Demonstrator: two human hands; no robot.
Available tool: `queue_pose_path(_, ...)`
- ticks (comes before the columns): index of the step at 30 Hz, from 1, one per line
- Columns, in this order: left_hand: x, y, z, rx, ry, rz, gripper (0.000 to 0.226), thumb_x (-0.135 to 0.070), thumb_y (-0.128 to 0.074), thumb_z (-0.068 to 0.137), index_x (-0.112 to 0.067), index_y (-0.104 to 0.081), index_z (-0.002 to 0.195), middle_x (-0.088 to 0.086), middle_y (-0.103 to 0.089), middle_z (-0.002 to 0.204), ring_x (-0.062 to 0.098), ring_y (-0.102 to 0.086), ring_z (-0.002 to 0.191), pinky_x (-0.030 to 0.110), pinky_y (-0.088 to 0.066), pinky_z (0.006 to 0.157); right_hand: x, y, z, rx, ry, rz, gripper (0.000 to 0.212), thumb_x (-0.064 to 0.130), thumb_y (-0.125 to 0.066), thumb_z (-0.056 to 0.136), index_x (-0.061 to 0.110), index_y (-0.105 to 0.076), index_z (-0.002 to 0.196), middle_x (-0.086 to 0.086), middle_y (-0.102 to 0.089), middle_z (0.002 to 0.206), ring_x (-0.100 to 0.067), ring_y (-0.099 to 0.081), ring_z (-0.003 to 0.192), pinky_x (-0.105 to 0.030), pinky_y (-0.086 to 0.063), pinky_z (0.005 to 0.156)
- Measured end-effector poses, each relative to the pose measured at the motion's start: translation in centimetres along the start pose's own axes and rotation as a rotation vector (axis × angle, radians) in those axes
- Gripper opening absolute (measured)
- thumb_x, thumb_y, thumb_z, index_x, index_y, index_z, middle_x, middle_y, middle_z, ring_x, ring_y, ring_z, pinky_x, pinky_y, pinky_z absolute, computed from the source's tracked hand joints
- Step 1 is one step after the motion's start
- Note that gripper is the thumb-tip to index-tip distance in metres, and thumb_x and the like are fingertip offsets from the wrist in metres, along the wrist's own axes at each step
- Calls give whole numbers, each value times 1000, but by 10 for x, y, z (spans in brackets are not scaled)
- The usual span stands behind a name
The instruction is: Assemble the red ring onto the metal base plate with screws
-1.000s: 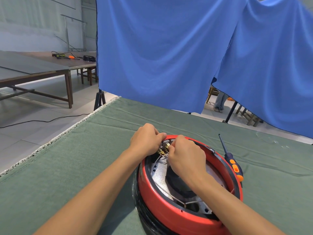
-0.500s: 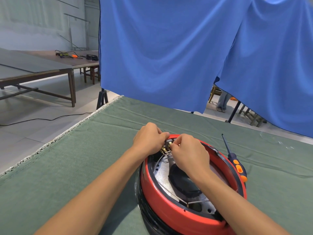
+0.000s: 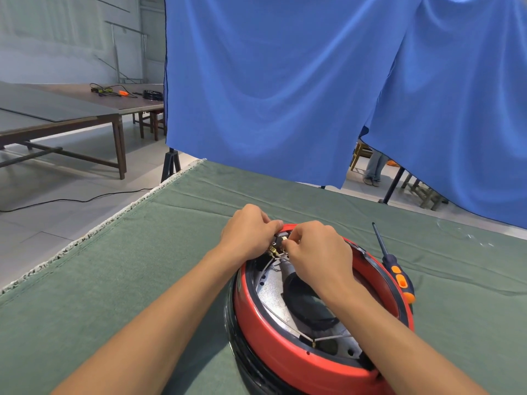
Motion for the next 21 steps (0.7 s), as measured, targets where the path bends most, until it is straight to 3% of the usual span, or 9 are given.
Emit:
queue_pose_path(5, -2, 1, 0, -12, -24, 38, 45, -36, -58, 92, -4, -65, 60, 16, -66, 64, 32, -63, 74, 40, -52, 71, -1, 0, 3, -5, 13, 8, 18, 27, -57, 87, 19, -73, 83, -3, -69, 79, -25, -55, 72, -27, -35, 59)
queue_pose_path(10, -6, 3, 1, -49, -56, 114, 30, -33, -59, 91, -12, -73, 75, 7, -68, 72, 29, -63, 80, 33, -45, 67, -1, -2, 9, 18, 29, 13, 17, 31, -59, 86, 22, -73, 86, -4, -69, 83, -29, -61, 83, -28, -36, 62)
queue_pose_path(17, -4, 4, 2, -46, -47, 85, 32, -33, -59, 90, -11, -73, 72, 4, -64, 62, 28, -63, 78, 34, -48, 68, 0, -3, 8, 17, 58, 30, 16, 31, -57, 88, 24, -71, 84, 0, -68, 82, -20, -51, 71, -27, -35, 60)
queue_pose_path(21, -2, 5, -1, -49, -36, 18, 39, -33, -60, 90, -4, -69, 64, 15, -65, 63, 33, -63, 74, 40, -52, 71, -5, -4, 4, 45, 46, 79, 26, 39, -58, 89, 20, -67, 73, 0, -66, 72, -21, -54, 68, -28, -35, 54)
Point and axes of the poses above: each hand's wrist, its own z-axis towards the middle knuckle, its own y-axis out of the back of the hand, x = y × z, the point moved 10 cm from there along z, towards the middle knuckle
